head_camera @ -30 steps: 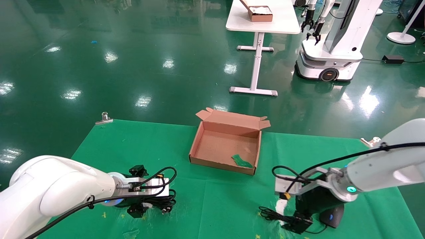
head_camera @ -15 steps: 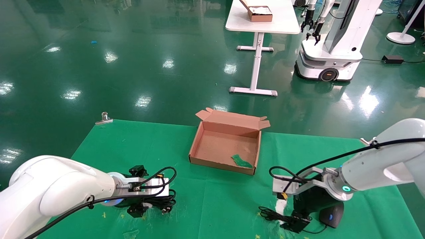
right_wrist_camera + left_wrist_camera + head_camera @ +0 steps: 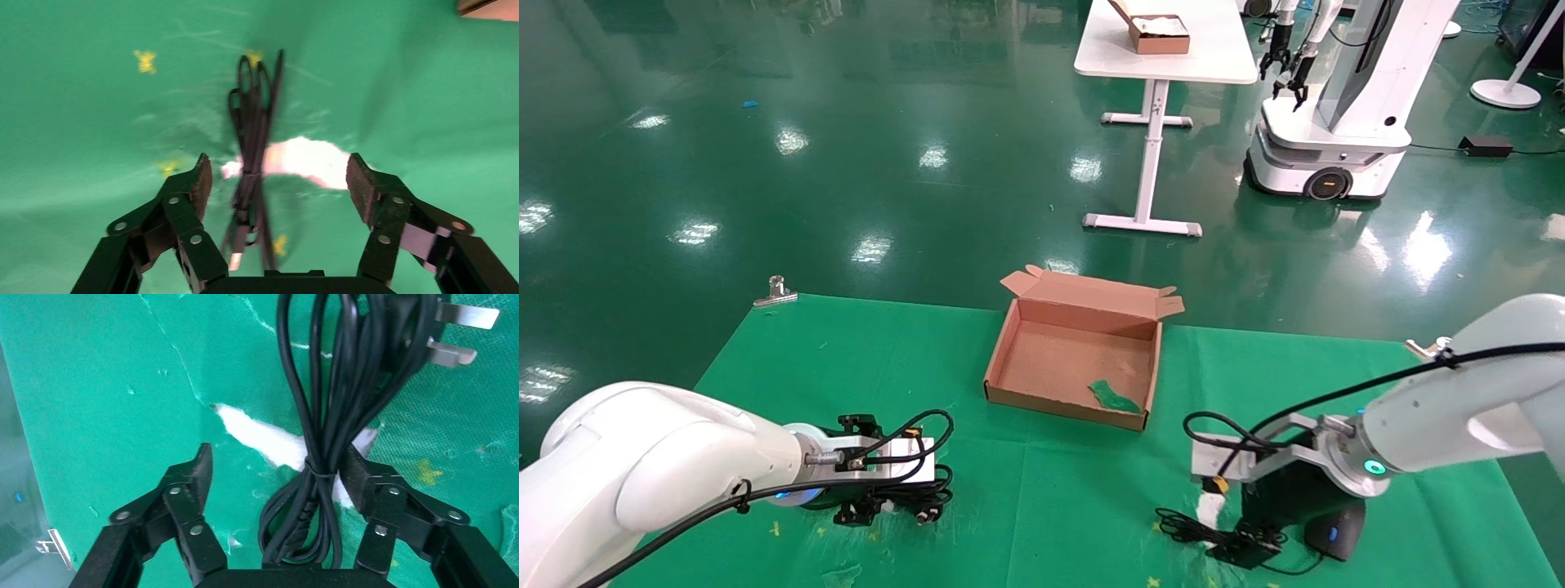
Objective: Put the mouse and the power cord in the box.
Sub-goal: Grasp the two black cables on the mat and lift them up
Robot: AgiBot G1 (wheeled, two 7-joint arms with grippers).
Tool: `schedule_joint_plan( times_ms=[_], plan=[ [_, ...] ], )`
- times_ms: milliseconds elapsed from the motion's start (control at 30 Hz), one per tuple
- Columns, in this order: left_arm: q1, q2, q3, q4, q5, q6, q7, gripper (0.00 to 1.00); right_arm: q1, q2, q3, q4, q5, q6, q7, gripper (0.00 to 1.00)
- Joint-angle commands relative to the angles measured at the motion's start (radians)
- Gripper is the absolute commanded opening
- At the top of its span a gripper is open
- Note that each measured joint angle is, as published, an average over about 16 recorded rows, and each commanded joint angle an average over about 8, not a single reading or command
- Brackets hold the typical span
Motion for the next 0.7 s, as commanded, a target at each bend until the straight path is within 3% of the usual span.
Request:
schedule_joint_plan(
  times_ms=[33,700],
  plan=[
    [0.000,0.000,0.000,0.000,0.000,0.000,0.000,0.00,-0.003,0.007,0.003,-0.001,0.005,-0.006,-0.003,0.00],
    [0.000,0.000,0.000,0.000,0.000,0.000,0.000,0.00,-0.028,0.041,0.024,0.022,0.037,-0.027,0.046,0.00]
  ],
)
